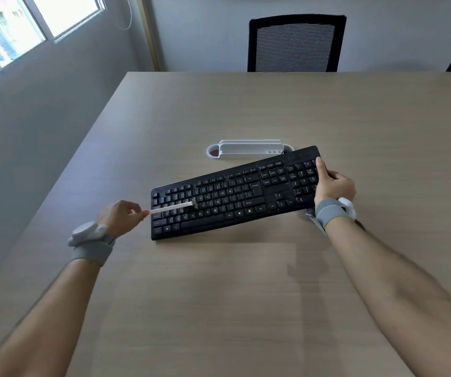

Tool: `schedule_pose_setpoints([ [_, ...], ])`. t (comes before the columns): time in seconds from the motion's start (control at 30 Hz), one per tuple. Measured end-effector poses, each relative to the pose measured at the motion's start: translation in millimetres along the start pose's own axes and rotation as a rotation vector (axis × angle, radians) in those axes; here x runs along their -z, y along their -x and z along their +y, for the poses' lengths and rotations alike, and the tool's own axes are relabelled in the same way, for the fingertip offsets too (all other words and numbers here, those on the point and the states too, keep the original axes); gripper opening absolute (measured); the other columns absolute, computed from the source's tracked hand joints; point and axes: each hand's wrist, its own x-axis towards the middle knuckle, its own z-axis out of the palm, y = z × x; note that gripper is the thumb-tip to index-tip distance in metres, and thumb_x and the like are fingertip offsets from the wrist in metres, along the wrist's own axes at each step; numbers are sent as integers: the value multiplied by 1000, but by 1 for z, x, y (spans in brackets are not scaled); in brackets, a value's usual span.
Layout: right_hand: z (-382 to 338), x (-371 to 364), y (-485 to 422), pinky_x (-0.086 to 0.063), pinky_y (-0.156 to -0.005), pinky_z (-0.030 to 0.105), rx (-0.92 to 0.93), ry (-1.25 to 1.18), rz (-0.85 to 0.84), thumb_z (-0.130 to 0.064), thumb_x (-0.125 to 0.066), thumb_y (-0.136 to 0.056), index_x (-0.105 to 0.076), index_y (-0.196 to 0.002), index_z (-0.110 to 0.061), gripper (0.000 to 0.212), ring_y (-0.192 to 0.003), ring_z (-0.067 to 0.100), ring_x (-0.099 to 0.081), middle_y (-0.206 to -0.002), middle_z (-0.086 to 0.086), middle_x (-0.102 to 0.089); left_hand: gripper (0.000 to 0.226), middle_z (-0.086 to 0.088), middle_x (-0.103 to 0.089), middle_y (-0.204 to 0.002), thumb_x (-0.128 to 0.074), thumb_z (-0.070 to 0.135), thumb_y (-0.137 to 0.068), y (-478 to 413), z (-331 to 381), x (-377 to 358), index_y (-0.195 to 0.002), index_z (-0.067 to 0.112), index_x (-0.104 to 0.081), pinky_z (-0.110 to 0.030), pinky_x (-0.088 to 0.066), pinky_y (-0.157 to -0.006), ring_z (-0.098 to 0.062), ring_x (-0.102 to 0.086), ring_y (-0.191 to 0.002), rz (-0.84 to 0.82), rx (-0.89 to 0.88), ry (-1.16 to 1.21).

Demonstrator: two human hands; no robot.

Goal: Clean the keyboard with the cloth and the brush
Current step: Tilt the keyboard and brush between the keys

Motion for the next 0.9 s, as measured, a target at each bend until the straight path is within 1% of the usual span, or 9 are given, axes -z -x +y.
schedule_pose_setpoints([
  [0.13,-9,-1,2,-39,-54,28,21,6,-6,-71,-56,-70,-52,-43,-23,56,-51,21,-45,-46,0,-47,35,-14,-66,-73,-62,45,-80,-1,30,-2,-73,12,-71,-27,-41,-67,-28,-60,-71,14,-84,205],
  [0.2,-13,-3,4,-41,-55,28,25,15,-5,-72,-55,-70,-53,-44,-23,55,-53,21,-47,-48,-1,-49,43,-7,-64,-67,-57,56,-73,-6,51,-10,-69,15,-70,-31,-44,-77,-22,-58,-71,41,-134,216],
  [0.27,-15,-3,4,-40,-56,27,25,18,-4,-71,-56,-70,-55,-46,-23,54,-54,21,-48,-47,-3,-48,41,-4,-61,-64,-59,56,-76,-11,67,-16,-69,17,-70,-34,-38,-90,-22,-57,-77,75,-152,131],
  [0.4,-13,-1,2,-42,-58,27,25,31,-6,-68,-58,-73,-64,-61,-21,49,-58,23,-51,-48,-4,-49,36,-8,-73,-88,-56,52,-83,-11,46,-12,-85,21,-73,-36,-31,-96,-23,-58,-101,114,-42,52],
  [0.53,-8,-1,3,-36,-53,24,30,40,-7,-66,-57,-76,-71,-69,-16,51,-55,23,-46,-47,-4,-48,34,-8,-71,-111,-54,51,-85,0,-7,-5,-96,24,-72,-34,-36,-94,-28,-58,-106,71,125,-14],
  [0.63,-9,-1,4,-36,-53,24,29,43,-1,-66,-57,-76,-68,-65,-18,50,-54,22,-46,-47,-5,-48,31,-13,-71,-107,-56,46,-86,4,-15,-4,-91,20,-73,-35,-43,-88,-33,-60,-101,78,150,48],
  [0.73,-13,-3,4,-35,-54,25,29,44,5,-66,-56,-76,-55,-50,-19,54,-46,19,-40,-45,-3,-44,30,-13,-72,-97,-56,43,-87,1,14,-10,-88,17,-72,-33,-45,-82,-28,-61,-88,91,55,174],
  [0.8,-14,-5,5,-32,-53,25,35,63,1,-66,-55,-77,-51,-47,-18,56,-43,18,-35,-43,-1,-40,29,-11,-72,-89,-59,40,-86,0,40,-20,-87,15,-73,-35,-42,-95,-25,-61,-88,120,-13,241],
  [0.9,-12,-7,4,-36,-56,26,44,81,2,-67,-55,-76,-67,-63,-16,55,-54,24,-45,-45,-2,-46,30,-10,-74,-98,-57,44,-86,-1,56,-34,-90,19,-74,-35,-32,-100,-25,-61,-101,136,-24,173],
])
